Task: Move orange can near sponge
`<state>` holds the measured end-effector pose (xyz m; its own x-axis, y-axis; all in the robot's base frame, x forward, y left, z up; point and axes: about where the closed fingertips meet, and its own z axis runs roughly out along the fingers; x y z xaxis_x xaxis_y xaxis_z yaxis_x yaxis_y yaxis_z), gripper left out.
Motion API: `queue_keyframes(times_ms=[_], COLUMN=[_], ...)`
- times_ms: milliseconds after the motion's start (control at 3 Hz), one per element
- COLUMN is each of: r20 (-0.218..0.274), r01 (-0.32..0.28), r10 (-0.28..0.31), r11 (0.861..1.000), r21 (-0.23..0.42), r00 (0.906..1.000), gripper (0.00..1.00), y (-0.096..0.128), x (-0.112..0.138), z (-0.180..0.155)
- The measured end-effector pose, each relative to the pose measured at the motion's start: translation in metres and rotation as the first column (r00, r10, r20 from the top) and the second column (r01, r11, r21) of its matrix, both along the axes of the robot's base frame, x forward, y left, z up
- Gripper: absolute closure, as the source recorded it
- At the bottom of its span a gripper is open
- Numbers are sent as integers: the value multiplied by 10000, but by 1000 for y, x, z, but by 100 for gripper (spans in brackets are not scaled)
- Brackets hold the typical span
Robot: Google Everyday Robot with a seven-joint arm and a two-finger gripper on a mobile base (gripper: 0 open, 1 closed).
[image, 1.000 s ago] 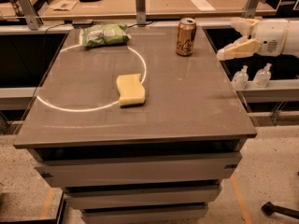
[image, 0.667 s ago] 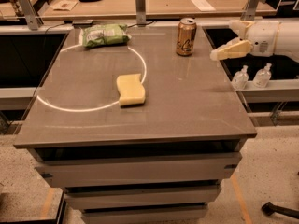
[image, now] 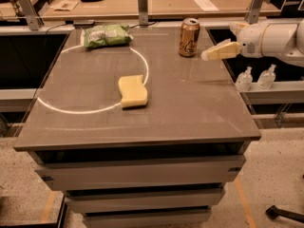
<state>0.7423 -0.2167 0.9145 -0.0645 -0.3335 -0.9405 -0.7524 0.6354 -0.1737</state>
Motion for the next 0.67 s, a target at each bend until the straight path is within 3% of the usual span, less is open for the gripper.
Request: queue_keyframes(times_ms=[333,667], r20=[-98,-233], r01=[635,893], r10=[-630,-871], r11=[9961,9886], r21=[610,1212], r00=[9980,9959], gripper=[0,0], y=[14,39], x=[16,31], z=[-9,-20])
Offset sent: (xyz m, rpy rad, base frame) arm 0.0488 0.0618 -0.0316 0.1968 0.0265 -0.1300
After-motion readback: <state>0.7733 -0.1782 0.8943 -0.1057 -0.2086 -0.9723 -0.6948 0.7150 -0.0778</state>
